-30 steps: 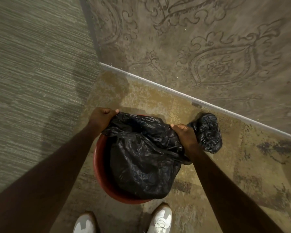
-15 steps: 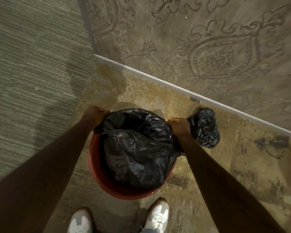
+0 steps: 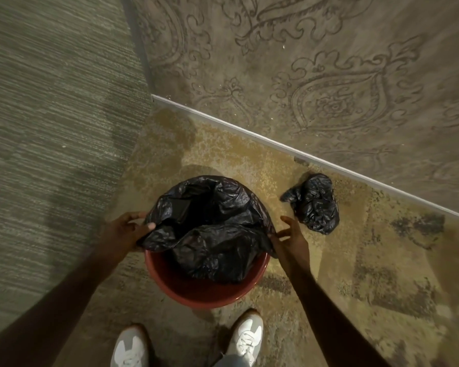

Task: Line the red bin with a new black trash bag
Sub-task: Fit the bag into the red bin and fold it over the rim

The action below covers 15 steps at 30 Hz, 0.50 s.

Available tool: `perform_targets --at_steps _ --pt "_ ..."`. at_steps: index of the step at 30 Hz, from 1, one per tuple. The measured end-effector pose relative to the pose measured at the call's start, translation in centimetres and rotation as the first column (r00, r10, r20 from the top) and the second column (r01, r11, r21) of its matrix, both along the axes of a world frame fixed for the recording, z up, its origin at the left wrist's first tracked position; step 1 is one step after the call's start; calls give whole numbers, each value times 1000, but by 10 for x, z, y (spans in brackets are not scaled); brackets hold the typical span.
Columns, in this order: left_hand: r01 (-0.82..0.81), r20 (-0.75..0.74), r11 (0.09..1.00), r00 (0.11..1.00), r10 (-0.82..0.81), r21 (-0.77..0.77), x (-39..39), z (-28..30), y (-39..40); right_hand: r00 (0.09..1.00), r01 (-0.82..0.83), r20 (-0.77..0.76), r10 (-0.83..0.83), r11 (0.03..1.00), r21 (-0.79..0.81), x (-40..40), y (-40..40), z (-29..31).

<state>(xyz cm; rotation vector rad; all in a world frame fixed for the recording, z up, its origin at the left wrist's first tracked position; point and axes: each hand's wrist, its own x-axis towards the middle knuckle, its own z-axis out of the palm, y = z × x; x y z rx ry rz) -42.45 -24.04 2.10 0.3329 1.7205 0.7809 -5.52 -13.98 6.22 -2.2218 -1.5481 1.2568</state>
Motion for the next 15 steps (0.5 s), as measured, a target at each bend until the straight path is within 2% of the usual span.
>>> perform_targets --at_steps 2,5,8,11,13,15 --pt "-26 24 999 999 26 -30 3 2 -11 999 40 22 -39 998 -54 5 -8 1" --pt "29 45 997 999 -25 -75 3 1 -27 994 104 36 -100 984 -144 10 -13 0" --pt "67 107 978 993 -46 -200 3 4 -39 994 102 67 -92 978 -182 15 -14 0" --pt "40 114 950 993 -5 -310 3 8 -46 990 128 94 -105 951 -281 22 -19 1" --pt "17 131 945 991 27 -327 5 12 -55 986 163 94 -139 928 -336 27 -25 -1" --pt "-104 212 947 962 174 -304 13 18 -68 974 225 53 -222 898 -379 29 -32 -1"
